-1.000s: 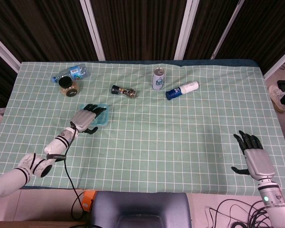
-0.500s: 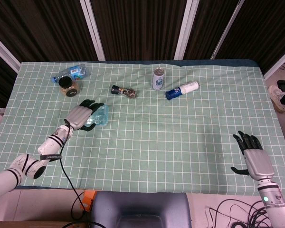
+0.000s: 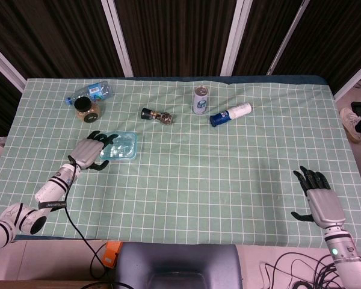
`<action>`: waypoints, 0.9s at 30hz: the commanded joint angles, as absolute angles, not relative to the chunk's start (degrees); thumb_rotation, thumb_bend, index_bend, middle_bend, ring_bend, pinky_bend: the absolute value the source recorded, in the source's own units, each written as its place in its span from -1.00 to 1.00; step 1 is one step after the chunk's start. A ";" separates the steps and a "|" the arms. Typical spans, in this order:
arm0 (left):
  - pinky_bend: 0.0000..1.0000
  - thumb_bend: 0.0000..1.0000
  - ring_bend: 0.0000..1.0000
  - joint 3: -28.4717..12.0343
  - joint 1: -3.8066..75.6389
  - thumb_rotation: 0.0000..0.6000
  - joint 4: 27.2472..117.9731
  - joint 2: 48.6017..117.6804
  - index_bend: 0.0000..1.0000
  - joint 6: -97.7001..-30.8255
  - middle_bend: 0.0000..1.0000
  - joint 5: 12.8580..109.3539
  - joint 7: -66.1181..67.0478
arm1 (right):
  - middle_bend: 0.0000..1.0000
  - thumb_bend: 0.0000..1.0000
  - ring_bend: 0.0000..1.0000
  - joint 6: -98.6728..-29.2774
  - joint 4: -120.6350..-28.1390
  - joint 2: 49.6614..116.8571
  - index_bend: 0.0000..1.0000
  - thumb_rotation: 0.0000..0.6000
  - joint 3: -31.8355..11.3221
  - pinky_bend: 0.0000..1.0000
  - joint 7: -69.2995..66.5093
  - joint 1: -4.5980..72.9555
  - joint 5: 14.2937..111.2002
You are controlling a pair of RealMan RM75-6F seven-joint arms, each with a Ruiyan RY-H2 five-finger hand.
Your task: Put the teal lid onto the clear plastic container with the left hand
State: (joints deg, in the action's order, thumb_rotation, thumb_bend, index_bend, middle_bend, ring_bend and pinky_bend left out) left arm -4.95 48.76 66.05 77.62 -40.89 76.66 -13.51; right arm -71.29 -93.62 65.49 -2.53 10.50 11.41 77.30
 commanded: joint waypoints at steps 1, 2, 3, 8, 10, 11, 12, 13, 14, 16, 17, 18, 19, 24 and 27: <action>-0.96 -0.22 -0.76 -4.50 47.77 1.00 68.10 77.66 -1.00 -43.44 -0.54 78.49 -13.20 | -1.00 -0.88 -1.00 -71.17 -93.52 65.64 -1.00 1.00 -2.48 -1.00 10.68 11.48 77.25; -0.95 -0.22 -0.76 -4.51 47.67 1.00 68.39 77.82 -1.00 -43.91 -0.54 78.77 -13.09 | -1.00 -0.88 -1.00 -71.18 -93.52 65.68 -1.00 1.00 -2.45 -1.00 10.74 11.48 77.26; -0.96 -0.22 -0.76 -4.55 47.65 1.00 68.56 78.01 -1.00 -44.25 -0.54 79.01 -13.00 | -1.00 -0.88 -1.00 -71.21 -93.56 65.71 -1.00 1.00 -2.45 -1.00 10.78 11.49 77.30; -0.96 -0.22 -0.77 -4.67 47.92 1.00 68.61 79.42 -1.00 -44.53 -0.55 79.58 -12.61 | -1.00 -0.88 -1.00 -71.25 -93.83 65.57 -1.00 1.00 -2.47 -1.00 10.90 11.50 77.24; -0.96 -0.22 -0.76 -4.59 47.89 1.00 68.26 80.24 -1.00 -44.64 -0.55 79.59 -11.94 | -1.00 -0.88 -1.00 -71.26 -93.74 65.52 -1.00 1.00 -2.38 -1.00 10.75 11.44 77.31; -0.96 -0.22 -0.76 -4.59 47.87 1.00 68.05 80.56 -1.00 -44.72 -0.55 79.57 -11.62 | -1.00 -0.88 -1.00 -71.26 -93.71 65.52 -1.00 1.00 -2.35 -1.00 10.67 11.44 77.36; -0.96 -0.22 -0.77 -4.57 47.90 1.00 67.80 80.90 -1.00 -44.75 -0.55 79.59 -11.31 | -1.00 -0.88 -1.00 -71.25 -93.68 65.51 -1.00 1.00 -2.34 -1.00 10.61 11.44 77.40; -0.96 -0.22 -0.77 -4.59 47.94 1.00 67.52 81.23 -1.00 -44.74 -0.55 79.57 -11.07 | -1.00 -0.88 -1.00 -71.26 -93.66 65.48 -1.00 1.00 -2.31 -1.00 10.55 11.43 77.46; -0.96 -0.23 -0.77 -4.67 48.03 1.00 67.14 81.61 -1.00 -44.65 -0.55 79.46 -10.78 | -1.00 -0.88 -1.00 -71.29 -93.67 65.44 -1.00 1.00 -2.31 -1.00 10.47 11.42 77.50; -0.96 -0.23 -0.77 -4.89 48.25 1.00 66.44 82.10 -1.00 -44.39 -0.55 79.24 -10.55 | -1.00 -0.88 -1.00 -71.40 -93.77 65.31 -1.00 1.00 -2.37 -1.00 10.31 11.39 77.51; -0.96 -0.22 -0.77 -4.94 48.30 1.00 66.26 82.21 -1.00 -44.26 -0.55 79.15 -10.55 | -1.00 -0.88 -1.00 -71.44 -93.80 65.26 -1.00 1.00 -2.40 -1.00 10.26 11.38 77.51; -0.96 -0.22 -0.77 -4.94 48.30 1.00 66.14 82.26 -1.00 -44.18 -0.55 79.12 -10.56 | -1.00 -0.88 -1.00 -71.48 -93.83 65.21 -1.00 1.00 -2.42 -1.00 10.22 11.36 77.49; -0.96 -0.23 -0.77 -4.89 48.28 1.00 66.03 82.29 -1.00 -44.10 -0.55 79.12 -10.57 | -1.00 -0.88 -1.00 -71.51 -93.85 65.16 -1.00 1.00 -2.43 -1.00 10.17 11.34 77.46; -0.96 -0.23 -0.76 -4.30 47.98 1.00 65.71 82.39 -1.00 -43.37 -0.54 79.05 -10.47 | -1.00 -0.88 -1.00 -71.66 -93.67 65.18 -1.00 1.00 -2.34 -1.00 9.93 11.22 77.61; -0.96 -0.23 -0.76 -4.18 48.12 1.00 65.50 82.44 -1.00 -42.91 -0.54 79.07 -10.15 | -1.00 -0.88 -1.00 -71.61 -93.74 65.21 -1.00 1.00 -2.39 -1.00 10.04 11.28 77.57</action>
State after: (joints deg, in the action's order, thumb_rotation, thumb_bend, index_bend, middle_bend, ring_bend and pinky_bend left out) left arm -4.20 48.10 65.49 82.43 -42.94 79.07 -10.16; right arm -71.61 -93.74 65.21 -2.39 10.04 11.28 77.57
